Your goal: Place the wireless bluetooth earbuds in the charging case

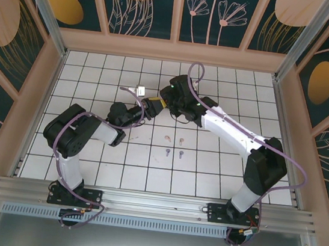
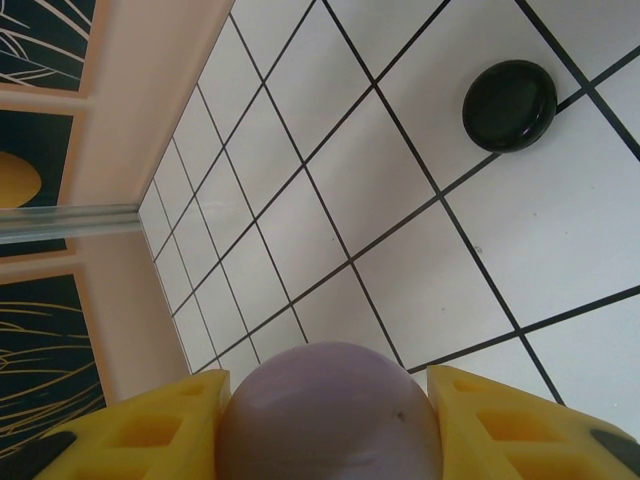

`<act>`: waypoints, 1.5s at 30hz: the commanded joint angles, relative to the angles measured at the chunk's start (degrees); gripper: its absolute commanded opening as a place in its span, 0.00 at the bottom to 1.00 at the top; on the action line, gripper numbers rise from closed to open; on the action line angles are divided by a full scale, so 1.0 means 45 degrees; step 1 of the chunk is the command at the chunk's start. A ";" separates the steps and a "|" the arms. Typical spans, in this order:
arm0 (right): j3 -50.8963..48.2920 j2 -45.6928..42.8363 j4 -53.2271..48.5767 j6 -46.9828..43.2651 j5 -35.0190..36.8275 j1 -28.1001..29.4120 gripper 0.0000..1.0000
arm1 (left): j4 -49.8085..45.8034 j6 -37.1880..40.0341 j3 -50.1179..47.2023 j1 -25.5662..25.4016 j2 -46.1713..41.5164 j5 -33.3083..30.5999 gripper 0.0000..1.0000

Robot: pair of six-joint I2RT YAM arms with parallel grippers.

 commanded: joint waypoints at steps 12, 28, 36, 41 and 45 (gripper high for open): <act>0.0063 -0.0636 0.0147 0.0212 -0.0201 0.0222 0.27 | 0.0903 -0.0117 0.0283 -0.0203 0.0169 -0.0350 0.14; 0.0447 -0.2001 0.0081 -0.1607 0.0409 -0.0864 0.73 | -0.0417 0.0178 0.0217 -0.0204 -0.0611 -0.0095 0.00; -0.2027 -0.4362 0.1348 -0.4057 -0.0867 -0.2363 0.74 | -0.2781 0.1271 0.0579 -0.0171 -0.1562 0.1012 0.00; -0.3688 -0.5487 0.2357 -0.6939 -0.2783 -0.3177 0.74 | -0.4922 0.2372 0.1253 -0.0097 -0.2436 0.2188 0.00; -0.4978 -0.6230 0.3358 -0.8979 -0.4184 -0.3362 0.74 | -0.6175 0.3012 0.1872 -0.0047 -0.2738 0.3167 0.00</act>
